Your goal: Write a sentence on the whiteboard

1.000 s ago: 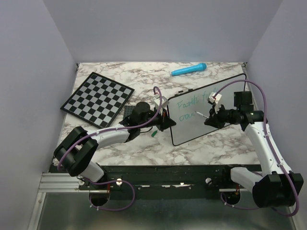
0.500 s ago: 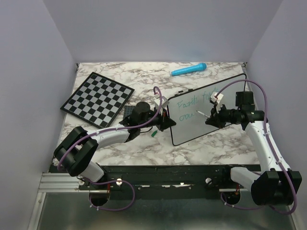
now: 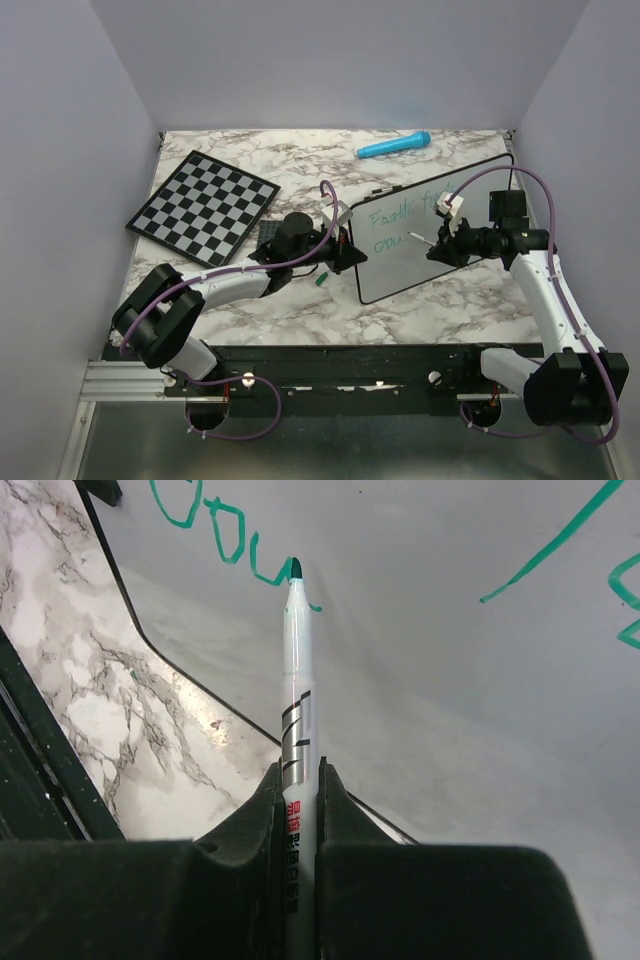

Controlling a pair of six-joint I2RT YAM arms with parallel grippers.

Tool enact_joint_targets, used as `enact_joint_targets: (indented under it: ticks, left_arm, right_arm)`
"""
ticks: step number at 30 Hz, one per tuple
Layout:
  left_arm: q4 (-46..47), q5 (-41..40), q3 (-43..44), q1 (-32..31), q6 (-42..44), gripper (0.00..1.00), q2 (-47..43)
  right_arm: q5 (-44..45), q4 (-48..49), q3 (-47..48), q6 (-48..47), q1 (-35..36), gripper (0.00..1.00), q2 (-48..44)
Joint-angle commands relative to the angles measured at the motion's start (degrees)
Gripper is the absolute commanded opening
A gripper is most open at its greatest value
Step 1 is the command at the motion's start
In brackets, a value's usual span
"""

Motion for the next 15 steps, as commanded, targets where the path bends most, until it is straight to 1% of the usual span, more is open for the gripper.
enact_joint_targets:
  ticks: [1,15]
  left_arm:
    - [-6.4,-0.1,-1.0,-0.7,4.2,0.0,1.5]
    - [-6.4,0.5,-0.7,-0.7,3.9,0.0,1.6]
  right_arm:
    - [-0.4,0.7,0.0,-1.5,-0.2,0.0,0.9]
    - [1.2,3.3,0.3,0.8,-0.2,0.01,3.7]
